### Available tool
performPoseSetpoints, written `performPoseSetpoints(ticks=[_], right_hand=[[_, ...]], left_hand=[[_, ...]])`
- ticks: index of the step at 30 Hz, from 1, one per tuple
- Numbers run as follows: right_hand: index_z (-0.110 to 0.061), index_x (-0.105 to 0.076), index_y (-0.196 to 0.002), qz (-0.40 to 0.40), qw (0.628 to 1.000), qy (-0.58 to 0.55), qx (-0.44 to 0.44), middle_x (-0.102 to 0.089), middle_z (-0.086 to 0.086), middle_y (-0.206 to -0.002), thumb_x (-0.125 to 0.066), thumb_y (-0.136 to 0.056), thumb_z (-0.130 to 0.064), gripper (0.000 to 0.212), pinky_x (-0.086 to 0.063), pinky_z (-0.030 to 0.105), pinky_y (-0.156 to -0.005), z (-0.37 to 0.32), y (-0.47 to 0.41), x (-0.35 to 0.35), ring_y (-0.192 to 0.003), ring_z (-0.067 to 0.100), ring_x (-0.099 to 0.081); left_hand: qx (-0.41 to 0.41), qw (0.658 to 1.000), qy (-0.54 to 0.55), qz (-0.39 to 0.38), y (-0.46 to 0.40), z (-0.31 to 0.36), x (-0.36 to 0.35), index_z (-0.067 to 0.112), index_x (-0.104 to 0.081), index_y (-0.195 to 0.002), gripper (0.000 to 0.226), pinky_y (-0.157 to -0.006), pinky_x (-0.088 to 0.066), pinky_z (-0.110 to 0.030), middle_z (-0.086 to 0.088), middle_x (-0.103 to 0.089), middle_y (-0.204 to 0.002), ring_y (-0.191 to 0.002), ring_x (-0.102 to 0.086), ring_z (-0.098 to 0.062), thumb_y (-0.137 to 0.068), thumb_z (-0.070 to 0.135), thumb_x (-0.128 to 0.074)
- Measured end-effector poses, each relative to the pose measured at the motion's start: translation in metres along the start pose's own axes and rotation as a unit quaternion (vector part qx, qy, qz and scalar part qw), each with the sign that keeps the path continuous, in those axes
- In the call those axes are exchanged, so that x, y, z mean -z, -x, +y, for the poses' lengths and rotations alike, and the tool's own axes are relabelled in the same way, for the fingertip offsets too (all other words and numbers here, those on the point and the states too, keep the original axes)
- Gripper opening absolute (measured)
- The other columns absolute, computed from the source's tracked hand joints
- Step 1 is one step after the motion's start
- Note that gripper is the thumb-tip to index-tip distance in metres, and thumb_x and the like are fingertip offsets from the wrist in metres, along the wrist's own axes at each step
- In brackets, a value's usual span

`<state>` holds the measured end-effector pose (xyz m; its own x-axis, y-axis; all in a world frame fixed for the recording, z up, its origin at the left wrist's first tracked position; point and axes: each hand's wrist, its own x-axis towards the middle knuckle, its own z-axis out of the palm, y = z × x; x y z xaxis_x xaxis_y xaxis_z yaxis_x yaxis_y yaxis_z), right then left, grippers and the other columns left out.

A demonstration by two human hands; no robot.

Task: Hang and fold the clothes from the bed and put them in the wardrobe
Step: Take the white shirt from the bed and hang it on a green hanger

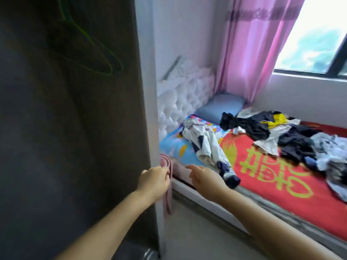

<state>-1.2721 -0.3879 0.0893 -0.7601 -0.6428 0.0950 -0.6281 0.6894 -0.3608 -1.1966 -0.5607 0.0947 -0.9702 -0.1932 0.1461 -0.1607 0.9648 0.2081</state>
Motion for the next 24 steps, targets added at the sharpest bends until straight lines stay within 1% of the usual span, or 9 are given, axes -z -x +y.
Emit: performPoseSetpoints(ticks=[3,5,9,12,16,21,24], right_hand=[[-0.027,-0.042,-0.139,-0.027,0.996,0.024,-0.086,-0.059,0.002,-0.130,-0.037,-0.095,-0.022,0.044,-0.048,0.037,-0.088,0.074,0.044,-0.002,-0.113,0.027,-0.058],[-0.028,-0.040,-0.140,-0.041,0.990,0.018,-0.133,-0.057,0.002,-0.133,-0.036,-0.096,-0.021,0.045,-0.048,0.037,-0.089,0.111,0.068,-0.006,-0.117,0.026,-0.056],[-0.028,-0.036,-0.143,-0.064,0.977,-0.008,-0.204,-0.055,-0.002,-0.134,-0.036,-0.098,-0.021,0.046,-0.046,0.032,-0.085,0.164,0.097,-0.017,-0.117,0.022,-0.054],[-0.027,-0.037,-0.144,-0.078,0.967,-0.018,-0.242,-0.052,-0.002,-0.139,-0.036,-0.099,-0.020,0.046,-0.046,0.032,-0.089,0.196,0.094,-0.022,-0.121,0.022,-0.052],[-0.027,-0.038,-0.142,-0.093,0.959,-0.035,-0.266,-0.052,-0.002,-0.139,-0.033,-0.098,-0.018,0.045,-0.048,0.037,-0.093,0.240,0.060,-0.029,-0.121,0.020,-0.053],[-0.026,-0.035,-0.144,-0.111,0.955,-0.014,-0.274,-0.054,0.004,-0.136,-0.033,-0.098,-0.018,0.046,-0.049,0.036,-0.085,0.291,-0.026,-0.031,-0.115,0.026,-0.055],[-0.026,-0.037,-0.142,-0.119,0.953,-0.020,-0.278,-0.054,0.002,-0.133,-0.034,-0.096,-0.015,0.048,-0.048,0.036,-0.083,0.312,-0.080,-0.033,-0.112,0.026,-0.055]], left_hand=[[-0.041,0.997,0.029,-0.062,-0.015,0.054,-0.044,0.024,-0.059,-0.119,0.030,-0.088,-0.042,-0.032,-0.001,-0.064,-0.120,-0.110,-0.058,-0.025,-0.095,0.027,-0.042],[-0.065,0.992,0.039,-0.102,-0.026,0.082,-0.070,0.024,-0.058,-0.120,0.030,-0.089,-0.042,-0.031,-0.001,-0.064,-0.121,-0.111,-0.058,-0.025,-0.095,0.026,-0.041],[-0.098,0.982,0.051,-0.152,-0.053,0.124,-0.111,0.023,-0.058,-0.118,0.029,-0.088,-0.041,-0.031,0.000,-0.063,-0.121,-0.112,-0.057,-0.022,-0.094,0.026,-0.042],[-0.103,0.976,0.061,-0.180,-0.081,0.142,-0.138,0.022,-0.059,-0.118,0.029,-0.086,-0.042,-0.030,-0.001,-0.064,-0.120,-0.111,-0.057,-0.023,-0.095,0.025,-0.042],[-0.091,0.969,0.081,-0.214,-0.129,0.148,-0.171,0.021,-0.061,-0.116,0.029,-0.083,-0.043,-0.032,-0.001,-0.065,-0.118,-0.108,-0.058,-0.023,-0.095,0.025,-0.041],[-0.059,0.965,0.095,-0.235,-0.214,0.137,-0.198,0.020,-0.062,-0.112,0.027,-0.084,-0.045,-0.032,-0.002,-0.066,-0.112,-0.104,-0.059,-0.023,-0.094,0.023,-0.042],[-0.032,0.963,0.106,-0.246,-0.270,0.126,-0.206,0.020,-0.062,-0.110,0.027,-0.086,-0.048,-0.035,-0.003,-0.066,-0.112,-0.103,-0.059,-0.024,-0.094,0.023,-0.041]])
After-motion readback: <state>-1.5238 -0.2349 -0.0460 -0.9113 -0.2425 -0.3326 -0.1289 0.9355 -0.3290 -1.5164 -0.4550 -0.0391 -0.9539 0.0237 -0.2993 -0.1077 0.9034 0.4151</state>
